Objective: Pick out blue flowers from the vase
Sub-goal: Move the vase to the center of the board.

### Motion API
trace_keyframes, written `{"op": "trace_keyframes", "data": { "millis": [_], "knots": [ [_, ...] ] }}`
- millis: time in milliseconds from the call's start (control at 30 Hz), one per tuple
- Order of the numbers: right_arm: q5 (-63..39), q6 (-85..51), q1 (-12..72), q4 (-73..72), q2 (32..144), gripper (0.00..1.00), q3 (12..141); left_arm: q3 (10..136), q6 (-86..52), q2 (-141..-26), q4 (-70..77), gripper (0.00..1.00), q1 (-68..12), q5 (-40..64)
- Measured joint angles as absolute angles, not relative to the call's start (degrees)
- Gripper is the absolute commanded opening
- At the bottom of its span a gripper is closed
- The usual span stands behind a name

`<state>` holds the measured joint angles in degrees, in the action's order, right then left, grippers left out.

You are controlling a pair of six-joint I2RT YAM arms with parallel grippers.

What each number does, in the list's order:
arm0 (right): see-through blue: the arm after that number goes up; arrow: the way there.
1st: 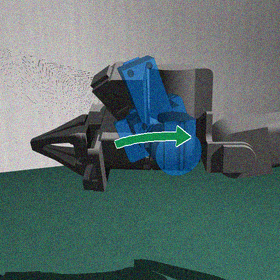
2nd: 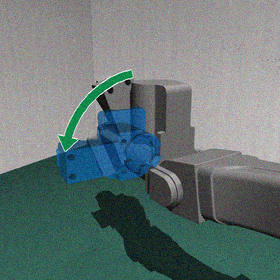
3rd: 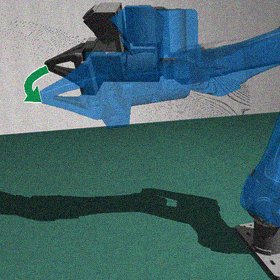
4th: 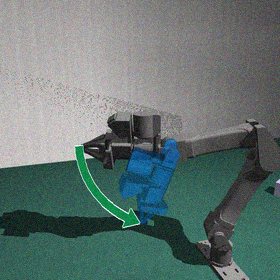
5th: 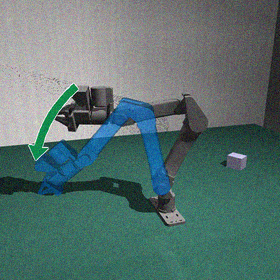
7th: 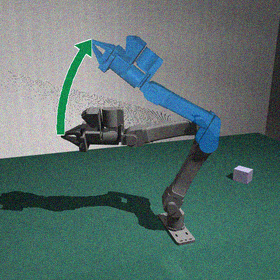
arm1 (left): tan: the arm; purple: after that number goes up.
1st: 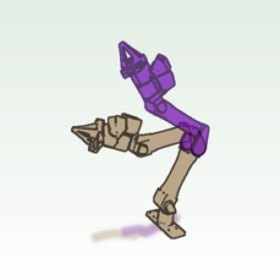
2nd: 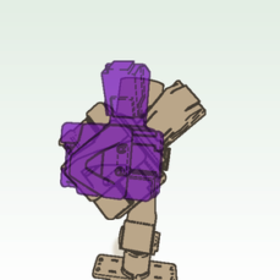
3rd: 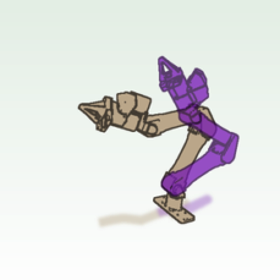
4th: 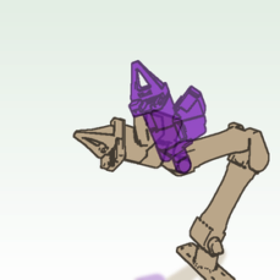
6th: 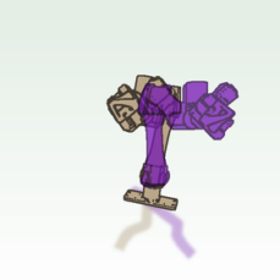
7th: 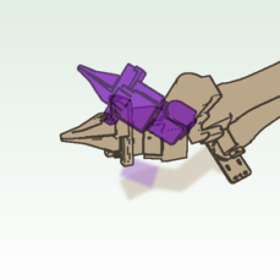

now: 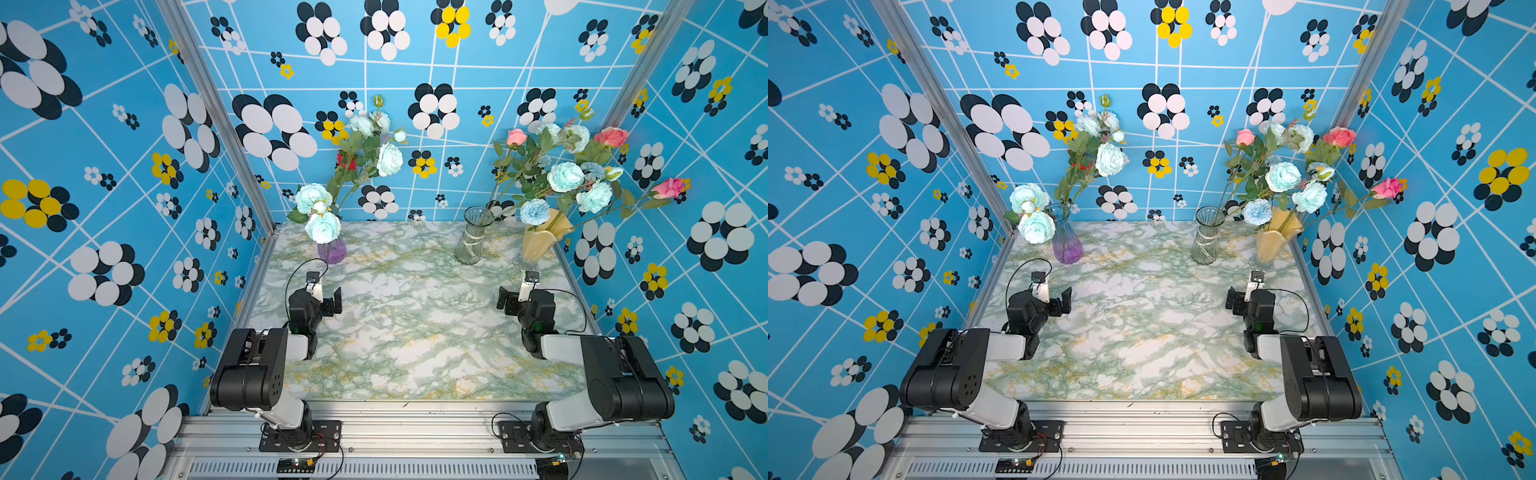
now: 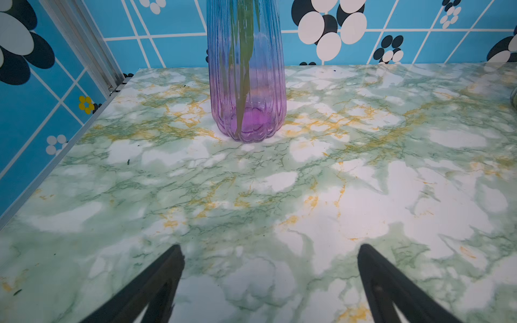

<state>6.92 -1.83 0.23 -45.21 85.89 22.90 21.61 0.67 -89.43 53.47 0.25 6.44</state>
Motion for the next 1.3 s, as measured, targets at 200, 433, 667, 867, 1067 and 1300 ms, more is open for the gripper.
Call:
{"op": "trace_keyframes", "data": {
  "millis": [200,433,667,867,1067,1300],
  "knots": [
    [6.9,-1.7,0.2,-45.2,85.9,0.99,22.9,21.6,0.7,-89.4,53.5,1.00,0.3,6.4],
    [6.7,-1.4,0.3,-45.3,85.9,0.99,22.9,21.6,0.7,-89.4,53.5,1.00,0.3,6.4],
    [6.6,-0.8,0.6,-44.2,84.8,0.99,22.9,20.8,0.7,-89.4,54.7,0.99,-2.8,-2.0],
    [7.3,-0.9,0.8,-41.8,77.1,0.99,22.3,20.3,0.7,-89.4,55.9,1.00,-4.2,-6.8],
    [7.6,-0.8,0.8,-42.1,79.9,0.99,22.3,19.7,1.1,-89.4,57.3,1.00,-4.8,-8.9],
    [9.3,-2.6,0.9,-34.2,76.4,0.99,23.4,17.2,2.0,-84.4,56.4,1.00,-7.6,-15.0]
  ]
}}
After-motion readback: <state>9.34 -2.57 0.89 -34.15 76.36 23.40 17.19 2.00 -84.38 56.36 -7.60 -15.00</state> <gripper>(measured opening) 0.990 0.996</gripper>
